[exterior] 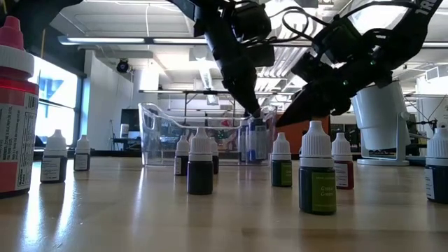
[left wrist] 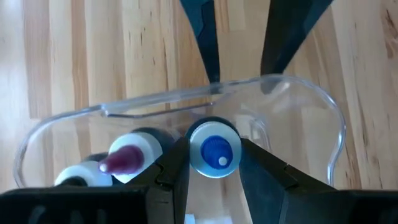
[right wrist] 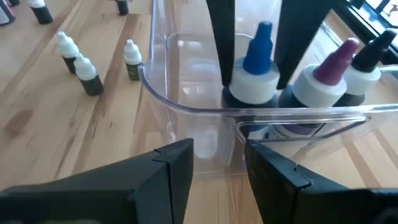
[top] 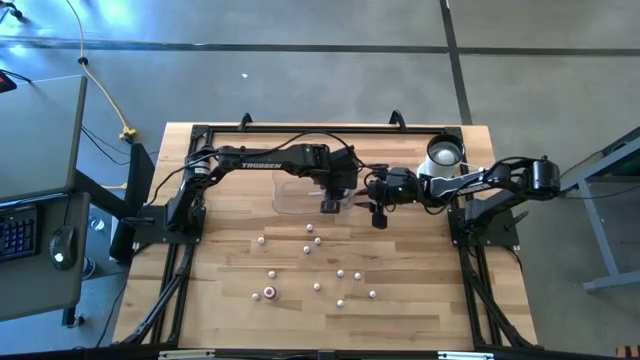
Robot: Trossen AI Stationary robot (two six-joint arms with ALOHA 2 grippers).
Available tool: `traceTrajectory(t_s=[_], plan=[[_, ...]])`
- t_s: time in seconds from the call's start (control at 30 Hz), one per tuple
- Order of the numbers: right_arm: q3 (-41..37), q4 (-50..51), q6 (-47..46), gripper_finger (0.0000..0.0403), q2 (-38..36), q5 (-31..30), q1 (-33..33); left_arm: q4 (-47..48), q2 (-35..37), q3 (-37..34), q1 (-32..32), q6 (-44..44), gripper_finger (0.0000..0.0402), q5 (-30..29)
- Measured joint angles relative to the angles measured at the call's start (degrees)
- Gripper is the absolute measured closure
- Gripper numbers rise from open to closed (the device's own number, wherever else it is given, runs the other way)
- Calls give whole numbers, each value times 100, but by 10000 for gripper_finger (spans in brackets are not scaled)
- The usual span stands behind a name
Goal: Pick & Place food coloring
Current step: Put the large blue food coloring bottle into the transparent bin, then put the large pink food coloring bottle into the transparent bin
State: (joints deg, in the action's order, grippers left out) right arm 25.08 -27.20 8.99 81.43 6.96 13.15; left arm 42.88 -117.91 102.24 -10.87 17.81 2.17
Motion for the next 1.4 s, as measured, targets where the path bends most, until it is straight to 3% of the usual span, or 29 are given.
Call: traceTrajectory(t_s=[0.3, 0.63, 0.87, 1.2, 1.4], plan=[[-2, -38, -1, 265, -1, 19, -2, -26, -104, 13, 83, 447, 289, 2], [-2, -17, 0, 265, -4, 14, -2, -44, -129, 15, 76, 501, 222, -325], [2, -6, 0, 265, -9, 11, -2, 336, -98, 261, 91, 489, 207, -533], [2, 33, 0, 265, -9, 11, -2, 2328, -85, 1751, 118, 248, 206, -443], [2, 69, 26, 265, -17, 11, -19, 4178, -79, 3014, 116, -686, 206, -428]])
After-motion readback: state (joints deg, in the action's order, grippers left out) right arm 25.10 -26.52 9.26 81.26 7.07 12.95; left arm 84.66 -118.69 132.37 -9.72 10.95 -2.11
